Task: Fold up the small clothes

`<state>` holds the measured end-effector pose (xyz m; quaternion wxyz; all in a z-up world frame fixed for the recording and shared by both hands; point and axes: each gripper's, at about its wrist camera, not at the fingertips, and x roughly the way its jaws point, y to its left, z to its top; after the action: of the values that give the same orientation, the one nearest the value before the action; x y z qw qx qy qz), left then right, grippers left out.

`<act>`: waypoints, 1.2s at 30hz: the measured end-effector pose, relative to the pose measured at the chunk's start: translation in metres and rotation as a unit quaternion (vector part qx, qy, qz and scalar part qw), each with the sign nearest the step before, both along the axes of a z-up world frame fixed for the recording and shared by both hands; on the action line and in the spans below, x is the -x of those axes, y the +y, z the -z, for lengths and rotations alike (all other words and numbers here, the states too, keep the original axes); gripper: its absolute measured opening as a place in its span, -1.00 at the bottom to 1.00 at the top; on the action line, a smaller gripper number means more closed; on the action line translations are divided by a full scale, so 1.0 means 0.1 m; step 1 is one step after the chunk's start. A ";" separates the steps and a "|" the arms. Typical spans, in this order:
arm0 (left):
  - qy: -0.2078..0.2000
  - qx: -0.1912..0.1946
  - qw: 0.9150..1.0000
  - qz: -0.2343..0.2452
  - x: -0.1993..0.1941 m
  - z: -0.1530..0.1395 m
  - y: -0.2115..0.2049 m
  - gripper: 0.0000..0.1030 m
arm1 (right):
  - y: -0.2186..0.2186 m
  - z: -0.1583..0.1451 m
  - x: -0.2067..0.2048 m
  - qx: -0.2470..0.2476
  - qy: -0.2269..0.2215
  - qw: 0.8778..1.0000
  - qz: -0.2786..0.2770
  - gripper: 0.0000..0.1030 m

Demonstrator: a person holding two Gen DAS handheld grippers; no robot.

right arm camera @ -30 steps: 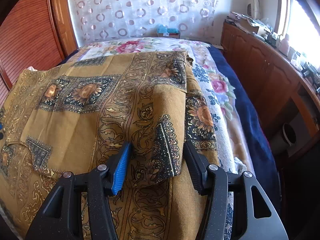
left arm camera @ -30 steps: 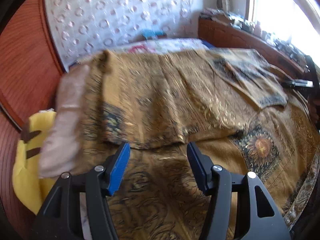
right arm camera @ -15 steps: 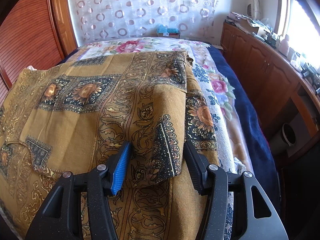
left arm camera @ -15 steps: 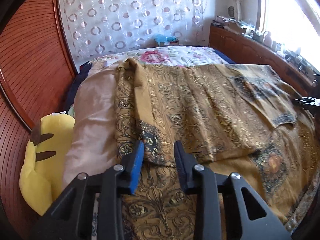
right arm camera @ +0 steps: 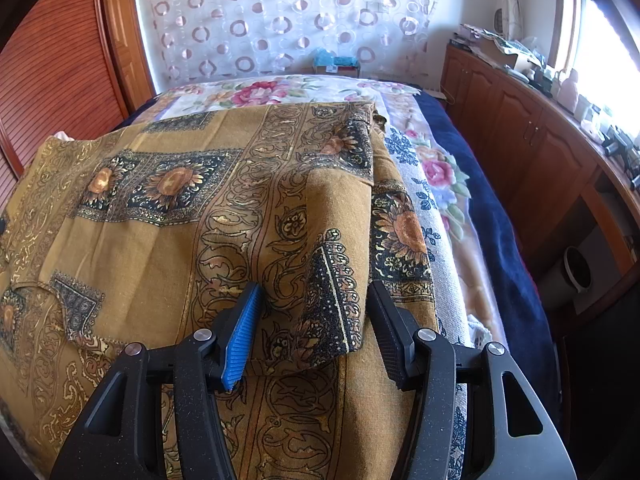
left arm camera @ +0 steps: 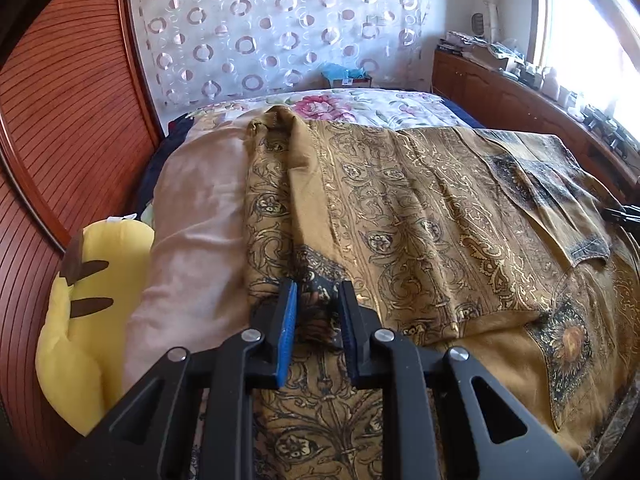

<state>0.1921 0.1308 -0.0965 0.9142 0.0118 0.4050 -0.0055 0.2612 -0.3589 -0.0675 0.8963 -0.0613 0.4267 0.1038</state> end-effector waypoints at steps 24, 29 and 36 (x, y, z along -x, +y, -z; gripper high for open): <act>-0.013 -0.026 0.999 0.022 -0.01 -0.06 -0.22 -0.96 | 0.00 0.00 0.00 0.000 0.000 1.000 0.000 0.07; -0.053 -0.017 0.998 0.024 0.13 -0.29 -0.30 -0.97 | 0.00 0.00 0.00 0.000 -0.001 1.000 0.000 0.07; -0.078 0.019 0.997 0.023 0.28 -0.37 -0.33 -0.97 | 0.00 0.00 0.00 0.000 -0.001 1.000 0.000 0.07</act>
<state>0.1643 0.0976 -0.0599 0.9427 0.0037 0.3321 -0.0330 0.2608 -0.3587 -0.0676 0.8965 -0.0615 0.4263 0.1037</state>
